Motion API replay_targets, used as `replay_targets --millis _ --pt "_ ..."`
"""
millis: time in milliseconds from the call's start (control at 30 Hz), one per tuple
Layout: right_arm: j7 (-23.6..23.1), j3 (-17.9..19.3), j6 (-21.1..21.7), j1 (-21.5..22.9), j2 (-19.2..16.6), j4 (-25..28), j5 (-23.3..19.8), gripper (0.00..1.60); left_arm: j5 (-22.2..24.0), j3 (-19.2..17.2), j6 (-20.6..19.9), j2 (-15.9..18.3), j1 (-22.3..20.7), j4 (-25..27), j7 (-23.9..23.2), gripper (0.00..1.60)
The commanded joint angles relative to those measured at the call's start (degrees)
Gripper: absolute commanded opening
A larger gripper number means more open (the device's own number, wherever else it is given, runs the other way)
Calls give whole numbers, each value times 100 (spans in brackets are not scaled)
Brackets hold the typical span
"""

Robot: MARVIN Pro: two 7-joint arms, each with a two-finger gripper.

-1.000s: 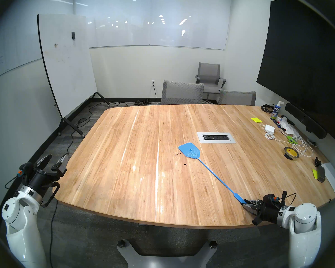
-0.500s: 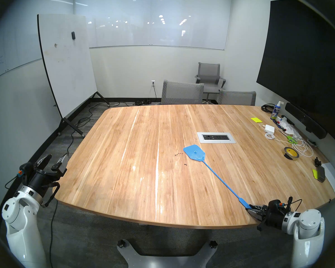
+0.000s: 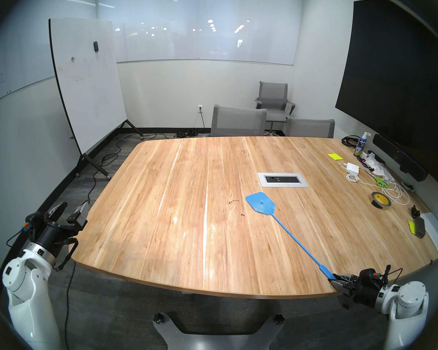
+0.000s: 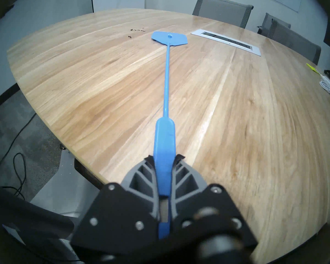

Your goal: Swat a bug on table

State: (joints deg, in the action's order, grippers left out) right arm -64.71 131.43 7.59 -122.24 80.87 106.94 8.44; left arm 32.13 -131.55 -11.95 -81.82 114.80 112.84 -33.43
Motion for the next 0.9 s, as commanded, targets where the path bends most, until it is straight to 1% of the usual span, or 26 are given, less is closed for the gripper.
replay_targets --millis 0,300,567,867 --pt "-14 249 -95 -224 131 71 -113 0 10 -18 -7 1 6 95 -4 160" --pt "-95 515 -246 -529 417 257 -199 0 0 -24 -12 -8 -3 94 -15 160" --pt "-137 618 -338 -695 625 387 -196 0 -10 -30 -19 -17 -10 95 -23 160" --pt "-172 695 -418 -800 761 429 -168 0 -20 -36 -26 -26 -18 96 -33 160"
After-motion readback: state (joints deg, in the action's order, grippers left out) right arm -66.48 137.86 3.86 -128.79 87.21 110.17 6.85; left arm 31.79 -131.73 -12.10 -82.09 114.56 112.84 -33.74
